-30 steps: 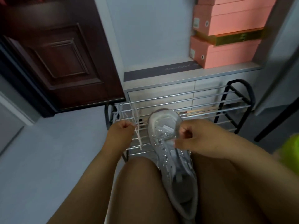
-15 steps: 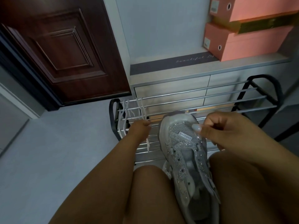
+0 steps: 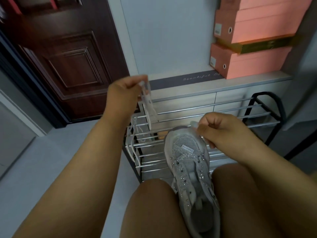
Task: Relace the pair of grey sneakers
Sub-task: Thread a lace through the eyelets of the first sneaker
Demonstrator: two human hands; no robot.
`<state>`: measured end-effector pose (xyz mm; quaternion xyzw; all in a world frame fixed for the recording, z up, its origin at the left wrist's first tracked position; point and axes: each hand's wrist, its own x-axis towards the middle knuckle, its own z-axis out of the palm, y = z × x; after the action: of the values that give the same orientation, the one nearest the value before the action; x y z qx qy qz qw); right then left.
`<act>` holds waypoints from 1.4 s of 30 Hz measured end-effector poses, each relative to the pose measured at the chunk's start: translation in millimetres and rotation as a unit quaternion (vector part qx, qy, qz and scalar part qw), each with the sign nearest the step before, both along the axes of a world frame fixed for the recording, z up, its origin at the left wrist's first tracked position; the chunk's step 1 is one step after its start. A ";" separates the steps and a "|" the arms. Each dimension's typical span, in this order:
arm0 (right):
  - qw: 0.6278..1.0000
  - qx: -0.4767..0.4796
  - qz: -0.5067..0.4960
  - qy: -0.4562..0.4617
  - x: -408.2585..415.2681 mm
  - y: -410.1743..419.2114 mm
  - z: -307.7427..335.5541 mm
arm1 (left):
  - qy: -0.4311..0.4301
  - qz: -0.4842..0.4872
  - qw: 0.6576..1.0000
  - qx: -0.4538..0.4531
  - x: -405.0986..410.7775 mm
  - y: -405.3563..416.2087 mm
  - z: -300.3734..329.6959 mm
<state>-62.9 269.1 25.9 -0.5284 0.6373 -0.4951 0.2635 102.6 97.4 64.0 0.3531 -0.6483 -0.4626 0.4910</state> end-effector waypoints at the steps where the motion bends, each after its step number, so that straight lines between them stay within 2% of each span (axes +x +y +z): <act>1: 1.000 -0.006 0.003 -0.004 2.7 -1.4 5.4 | 0.012 -0.019 1.000 -0.016 0.0 9.9 16.8; 6: 0.998 -0.048 0.011 0.029 16.8 -9.3 39.5 | -0.005 -0.094 0.991 -0.092 -7.2 61.7 71.3; 11: 0.992 -0.082 0.044 0.083 29.0 -0.6 56.0 | -0.030 -0.135 0.986 -0.089 -17.2 102.6 82.9; 14: 0.995 -0.080 0.066 -0.004 26.9 9.9 54.8 | -0.024 -0.147 0.986 -0.072 -17.9 113.0 80.1; 17: 0.987 -0.082 0.068 -0.117 20.1 16.5 53.1 | -0.007 -0.148 0.989 -0.007 -15.0 118.9 65.3; 19: 0.983 -0.085 0.054 -0.151 14.9 16.4 52.2 | -0.039 -0.120 0.991 0.054 -13.3 125.6 49.0; 21: 0.983 -0.072 0.043 -0.165 11.2 13.9 52.1 | -0.120 -0.107 0.983 0.087 -10.9 133.2 28.2; 24: 0.983 -0.050 0.030 -0.176 8.0 8.1 50.7 | -0.232 -0.177 0.955 0.049 -6.2 142.2 0.2; 26: 0.983 -0.038 0.029 -0.179 7.0 4.4 49.2 | -0.251 -0.208 0.945 0.036 -5.0 143.5 -11.7; 28: 0.980 -0.035 0.030 -0.191 5.4 1.2 47.2 | -0.226 -0.203 0.951 0.060 -3.2 139.2 -17.5; 33: 0.983 -0.006 0.011 -0.185 -2.2 -10.7 47.4 | -0.060 -0.130 0.981 0.133 3.0 111.3 -6.7; 35: 0.985 0.006 -0.012 -0.171 -5.5 -17.9 53.8 | -0.012 -0.096 0.987 0.130 5.9 96.9 7.3; 39: 0.988 -0.023 -0.026 -0.149 -9.9 -29.7 76.7 | -0.015 -0.067 0.996 0.063 10.2 79.5 40.0; 42: 0.996 -0.063 -0.048 -0.049 -10.8 -33.2 90.3 | -0.083 -0.032 0.996 -0.016 8.5 74.5 64.5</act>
<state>-73.6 235.9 116.2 -0.4877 0.6161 -0.5716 0.2363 111.1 171.9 128.4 0.3615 -0.7050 -0.4371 0.4257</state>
